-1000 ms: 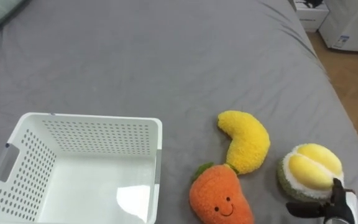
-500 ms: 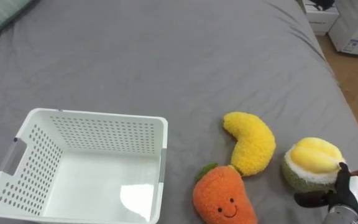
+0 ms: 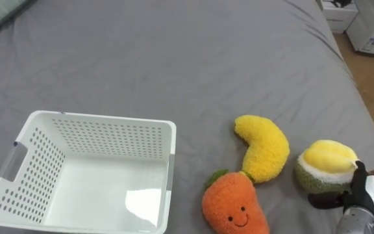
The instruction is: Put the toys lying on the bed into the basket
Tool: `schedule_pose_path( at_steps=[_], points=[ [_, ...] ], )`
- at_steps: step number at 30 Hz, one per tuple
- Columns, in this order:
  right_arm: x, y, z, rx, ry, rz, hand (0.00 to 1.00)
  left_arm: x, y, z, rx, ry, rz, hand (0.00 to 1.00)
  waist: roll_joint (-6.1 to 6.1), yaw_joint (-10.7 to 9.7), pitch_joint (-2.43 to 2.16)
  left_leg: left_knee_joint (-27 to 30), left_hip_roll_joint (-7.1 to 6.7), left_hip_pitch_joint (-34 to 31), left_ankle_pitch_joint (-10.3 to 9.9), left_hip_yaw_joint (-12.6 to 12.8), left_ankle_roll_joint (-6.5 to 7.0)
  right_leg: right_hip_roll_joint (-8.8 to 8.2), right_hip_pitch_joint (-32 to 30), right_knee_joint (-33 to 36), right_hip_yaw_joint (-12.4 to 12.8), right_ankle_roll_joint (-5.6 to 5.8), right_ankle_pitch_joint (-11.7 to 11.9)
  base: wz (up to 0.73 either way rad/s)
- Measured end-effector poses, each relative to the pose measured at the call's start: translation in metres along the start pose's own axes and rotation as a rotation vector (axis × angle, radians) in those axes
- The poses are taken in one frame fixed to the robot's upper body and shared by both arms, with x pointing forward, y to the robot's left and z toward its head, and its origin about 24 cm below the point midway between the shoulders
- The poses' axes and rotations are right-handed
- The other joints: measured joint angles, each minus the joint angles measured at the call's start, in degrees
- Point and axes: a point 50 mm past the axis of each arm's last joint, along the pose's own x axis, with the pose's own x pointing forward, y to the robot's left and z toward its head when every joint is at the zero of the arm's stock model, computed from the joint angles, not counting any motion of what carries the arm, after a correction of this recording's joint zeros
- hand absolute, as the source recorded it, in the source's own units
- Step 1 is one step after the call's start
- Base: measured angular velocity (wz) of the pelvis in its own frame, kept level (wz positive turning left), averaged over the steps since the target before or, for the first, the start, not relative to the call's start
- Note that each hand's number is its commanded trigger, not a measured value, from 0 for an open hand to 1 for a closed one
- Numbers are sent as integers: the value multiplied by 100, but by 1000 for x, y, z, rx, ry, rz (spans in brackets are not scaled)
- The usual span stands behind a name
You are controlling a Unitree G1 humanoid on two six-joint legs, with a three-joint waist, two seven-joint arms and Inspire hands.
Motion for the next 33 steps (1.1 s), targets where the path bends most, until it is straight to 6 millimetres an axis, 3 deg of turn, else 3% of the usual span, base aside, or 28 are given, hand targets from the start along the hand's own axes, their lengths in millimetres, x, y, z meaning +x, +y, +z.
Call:
schedule_pose_path(
  at_steps=[10,18,27,33],
  points=[
    [1,-2,2,-3,-10,-7,0,0,1,2,4,-12,0,0,7,-4,-5,13,-5,-47,1,-67,1,-2,10,5,-59,0,0,2],
    [5,-2,7,-123,-49,-33,0,3,3,22,17,-66,8,0,52,83,0,172,-21,-373,23,-259,8,-72,-221,74,-302,0,2,13],
    [25,-9,49,-202,-134,-93,0,6,4,74,44,-203,-6,0,145,321,72,299,-44,-1049,164,-455,5,-121,-820,221,-596,-43,39,13],
    [31,-16,57,-282,-159,-131,0,6,3,78,65,-212,-14,0,169,388,79,302,-64,-1260,204,-589,-16,-132,-968,199,-731,-44,39,13]
  ],
)
